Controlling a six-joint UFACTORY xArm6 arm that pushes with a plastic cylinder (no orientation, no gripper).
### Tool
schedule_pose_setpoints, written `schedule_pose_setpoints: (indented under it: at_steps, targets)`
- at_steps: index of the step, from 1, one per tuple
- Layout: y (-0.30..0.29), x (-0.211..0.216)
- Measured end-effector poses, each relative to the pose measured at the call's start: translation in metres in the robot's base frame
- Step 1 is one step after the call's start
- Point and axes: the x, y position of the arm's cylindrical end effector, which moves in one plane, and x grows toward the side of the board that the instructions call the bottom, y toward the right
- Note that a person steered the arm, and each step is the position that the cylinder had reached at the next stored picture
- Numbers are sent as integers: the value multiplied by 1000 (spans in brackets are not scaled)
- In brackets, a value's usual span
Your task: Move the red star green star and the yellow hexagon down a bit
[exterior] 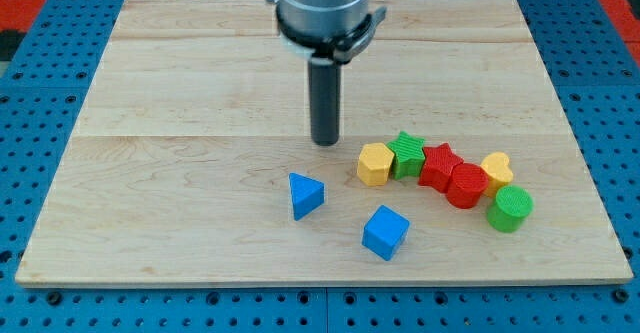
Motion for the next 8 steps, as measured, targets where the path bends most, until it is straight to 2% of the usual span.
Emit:
schedule_pose_setpoints:
  at_steps: [1,4,5,6,8]
  targets:
    - [15,-7]
    - [-16,-7]
    - [31,-12]
    - [123,-21]
    - [187,32]
